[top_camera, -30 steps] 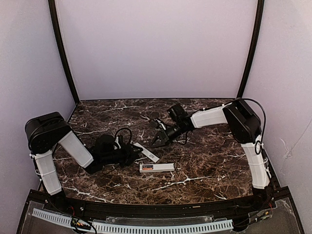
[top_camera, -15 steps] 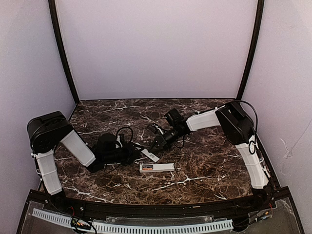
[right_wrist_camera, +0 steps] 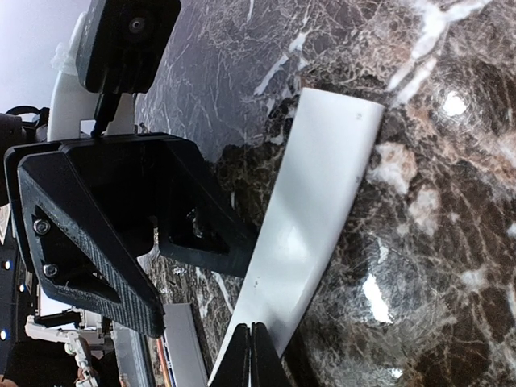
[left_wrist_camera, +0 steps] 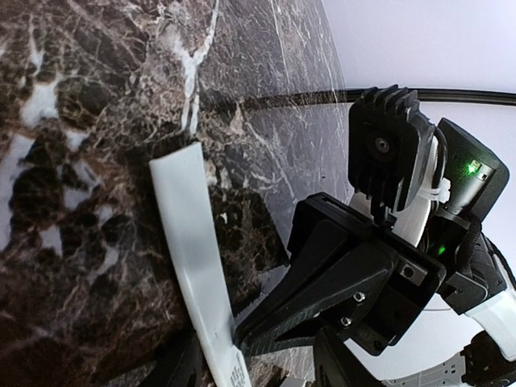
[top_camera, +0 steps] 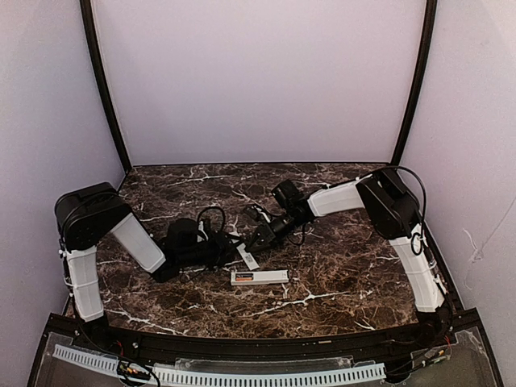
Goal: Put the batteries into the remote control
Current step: Pick up the battery cover from the center of the board.
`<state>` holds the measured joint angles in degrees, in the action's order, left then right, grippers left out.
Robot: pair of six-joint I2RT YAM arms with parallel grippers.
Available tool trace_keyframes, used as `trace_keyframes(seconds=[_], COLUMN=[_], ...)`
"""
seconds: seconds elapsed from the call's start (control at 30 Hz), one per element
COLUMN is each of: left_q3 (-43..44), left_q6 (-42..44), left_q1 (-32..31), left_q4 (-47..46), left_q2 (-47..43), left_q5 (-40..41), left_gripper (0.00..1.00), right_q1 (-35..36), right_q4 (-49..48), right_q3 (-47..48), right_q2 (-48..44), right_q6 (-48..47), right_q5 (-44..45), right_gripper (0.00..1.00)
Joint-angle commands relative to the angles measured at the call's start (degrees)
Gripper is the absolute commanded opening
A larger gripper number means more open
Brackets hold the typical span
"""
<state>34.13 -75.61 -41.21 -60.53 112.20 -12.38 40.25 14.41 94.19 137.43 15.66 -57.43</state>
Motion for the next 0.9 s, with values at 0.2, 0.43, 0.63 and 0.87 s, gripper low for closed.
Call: trace_keyframes(seconds=[0.2, 0.43, 0.63, 0.87], left_q3=[2.0, 1.7, 1.5, 2.3], left_q6=[-0.6, -1.2, -0.8, 1.2], left_q1=[-1.5, -1.8, -1.8, -1.9], left_q4=[-6.9, -9.7, -4.3, 4.2], left_q2=[5.4, 5.6, 5.2, 3.8], left_q5=[-2.3, -3.1, -1.6, -0.6], left_gripper=[0.44, 0.39, 0.37, 0.37], right_q1=[0.1, -1.4, -1.5, -1.1], right_q4=[3.3, 3.3, 2.3, 3.8], right_q3=[-0.1, -5.0, -9.7, -6.3], right_q2=[3.8, 0.4, -6.1, -5.9], right_q6=[-1.9, -1.9, -2.6, -2.9], right_q5=[4.8, 8.5, 11.0, 12.0], right_gripper=[0.01, 0.0, 0.0, 0.02])
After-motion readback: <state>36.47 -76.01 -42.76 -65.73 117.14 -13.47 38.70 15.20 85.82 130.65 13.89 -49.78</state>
